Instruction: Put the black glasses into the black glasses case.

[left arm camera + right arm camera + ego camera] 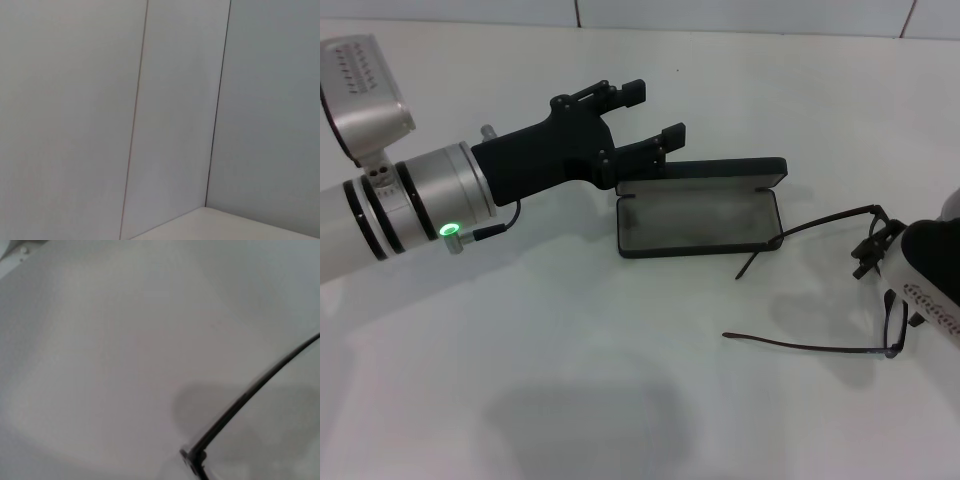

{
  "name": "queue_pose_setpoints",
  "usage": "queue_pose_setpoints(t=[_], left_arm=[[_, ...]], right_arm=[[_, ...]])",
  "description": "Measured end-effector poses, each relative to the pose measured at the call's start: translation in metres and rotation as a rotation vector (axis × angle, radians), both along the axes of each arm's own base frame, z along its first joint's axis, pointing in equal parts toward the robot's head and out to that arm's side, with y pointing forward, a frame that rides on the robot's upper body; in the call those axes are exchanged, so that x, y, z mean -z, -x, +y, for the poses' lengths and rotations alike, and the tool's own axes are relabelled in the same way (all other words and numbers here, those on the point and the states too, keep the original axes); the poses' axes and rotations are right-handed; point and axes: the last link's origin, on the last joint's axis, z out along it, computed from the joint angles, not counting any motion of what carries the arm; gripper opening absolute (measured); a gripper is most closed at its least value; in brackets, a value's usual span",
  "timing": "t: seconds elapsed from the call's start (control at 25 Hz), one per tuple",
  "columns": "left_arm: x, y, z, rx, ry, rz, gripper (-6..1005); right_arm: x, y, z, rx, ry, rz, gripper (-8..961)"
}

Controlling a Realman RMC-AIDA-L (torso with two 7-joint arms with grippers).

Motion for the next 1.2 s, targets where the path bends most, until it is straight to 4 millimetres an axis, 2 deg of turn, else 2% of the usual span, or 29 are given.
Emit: queue_pose_setpoints(t=[0.48,0.56,0.8,1.0,1.2], left_arm=[[0.0,0.0,0.0,-0.002,0.002,-0.001,794],[0.0,0.0,0.0,-0.003,0.002,-0.001,794],[0.001,-0.002,-0.001,-0.011,0.02,-0.019,794],[0.001,-0.007,0.001,-0.032,0.065,-0.05,794],[0.001,-0.009,-0.002,-0.023,0.082,-0.074,793]], right_arm=[[-0.001,-0.005,0.0,0.028,-0.012,0.005,644],[-0.003,-0.005,0.0,0.036,-0.02,0.008,402],[-0.014,-0.008,-0.001,0.092,-0.038,0.029,200],[-0.02,-0.007,-0.006,0.139,-0.042,0.101,124],[-0.038,-0.01,-0.011,0.215,-0.063,0.243,125]])
